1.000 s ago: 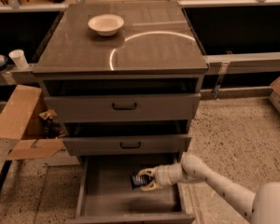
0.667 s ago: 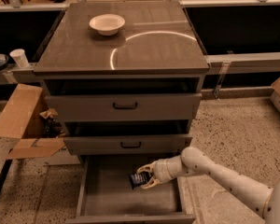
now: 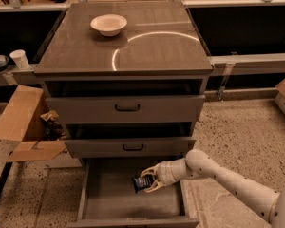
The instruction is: Pick rxbar blueberry from bottom drawer and place on counter
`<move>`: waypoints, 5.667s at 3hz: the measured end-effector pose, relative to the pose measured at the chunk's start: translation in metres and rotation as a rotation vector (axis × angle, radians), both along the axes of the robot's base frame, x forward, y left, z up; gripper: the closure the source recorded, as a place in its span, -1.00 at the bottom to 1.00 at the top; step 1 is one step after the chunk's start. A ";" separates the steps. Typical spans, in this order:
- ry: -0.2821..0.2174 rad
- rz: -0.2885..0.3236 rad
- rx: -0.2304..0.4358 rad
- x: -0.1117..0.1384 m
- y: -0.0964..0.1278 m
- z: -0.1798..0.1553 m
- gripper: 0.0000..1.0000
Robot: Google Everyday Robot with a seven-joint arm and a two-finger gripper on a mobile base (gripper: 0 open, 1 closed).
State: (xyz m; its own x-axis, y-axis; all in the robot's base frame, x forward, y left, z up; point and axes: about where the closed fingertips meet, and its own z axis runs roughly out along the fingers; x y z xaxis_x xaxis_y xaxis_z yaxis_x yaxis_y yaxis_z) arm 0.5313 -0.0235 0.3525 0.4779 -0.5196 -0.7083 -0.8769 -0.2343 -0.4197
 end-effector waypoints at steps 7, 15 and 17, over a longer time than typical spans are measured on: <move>-0.315 -0.190 -0.032 0.041 -0.087 0.289 1.00; -0.624 -0.246 0.233 0.196 -0.075 0.587 1.00; -0.510 -0.227 0.279 0.243 -0.041 0.579 1.00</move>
Offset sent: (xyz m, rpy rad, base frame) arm 0.0218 -0.0818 0.2054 -0.0199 -0.2414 -0.1697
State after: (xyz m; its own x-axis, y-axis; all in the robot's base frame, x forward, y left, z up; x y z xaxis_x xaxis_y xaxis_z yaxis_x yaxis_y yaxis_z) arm 0.7748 -0.0642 0.9311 0.6910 -0.4765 -0.5436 -0.5650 0.1132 -0.8173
